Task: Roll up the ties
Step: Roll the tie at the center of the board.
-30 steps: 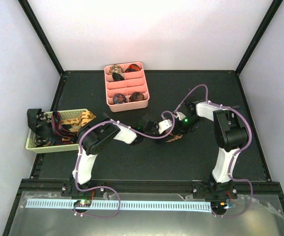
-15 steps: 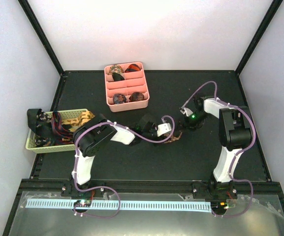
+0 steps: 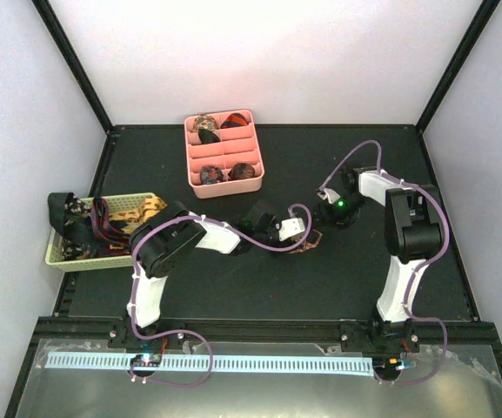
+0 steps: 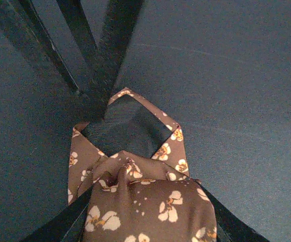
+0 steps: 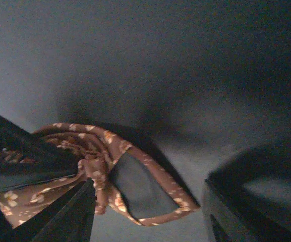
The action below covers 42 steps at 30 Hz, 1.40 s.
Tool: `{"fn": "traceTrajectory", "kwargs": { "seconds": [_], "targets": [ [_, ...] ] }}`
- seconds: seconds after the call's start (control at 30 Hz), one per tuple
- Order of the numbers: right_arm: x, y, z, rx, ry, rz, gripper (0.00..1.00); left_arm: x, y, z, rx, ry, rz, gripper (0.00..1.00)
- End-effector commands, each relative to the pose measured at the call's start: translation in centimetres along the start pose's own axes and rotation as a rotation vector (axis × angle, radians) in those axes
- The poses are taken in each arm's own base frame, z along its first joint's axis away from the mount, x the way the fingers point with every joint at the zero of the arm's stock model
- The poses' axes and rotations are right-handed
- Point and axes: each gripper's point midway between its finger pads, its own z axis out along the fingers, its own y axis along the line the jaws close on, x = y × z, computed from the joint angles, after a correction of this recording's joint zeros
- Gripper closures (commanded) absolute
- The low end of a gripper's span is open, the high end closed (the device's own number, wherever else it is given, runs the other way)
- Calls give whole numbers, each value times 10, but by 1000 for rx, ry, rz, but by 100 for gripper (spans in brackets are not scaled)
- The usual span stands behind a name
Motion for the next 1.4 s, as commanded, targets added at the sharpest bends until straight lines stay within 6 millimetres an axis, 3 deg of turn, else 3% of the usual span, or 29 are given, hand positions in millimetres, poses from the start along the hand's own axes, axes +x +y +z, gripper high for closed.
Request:
{"fn": "traceTrajectory", "kwargs": {
  "seconds": [0.0,0.23,0.4,0.63,0.73,0.87,1.2,1.37],
  "targets": [
    [28,28,19,-189,115,25,44,80,-16,2,48,254,-98,60],
    [34,60,9,-373,113,9,48,81,-16,3,50,255,-95,59],
    [32,74,5,-414,91,13,36,81,-16,3,50,255,-95,59],
    [36,84,13,-374,103,-13,31,81,-16,4,50,254,-97,58],
    [34,74,19,-295,101,-14,35,81,-16,3,49,255,-96,58],
    [33,64,21,-226,96,-25,48,82,-16,4,51,257,-97,58],
    [36,75,21,-254,96,-47,98,81,-15,4,46,260,-103,54],
    [40,73,20,-244,101,-56,98,74,-11,3,34,245,-117,45]
  ]
}}
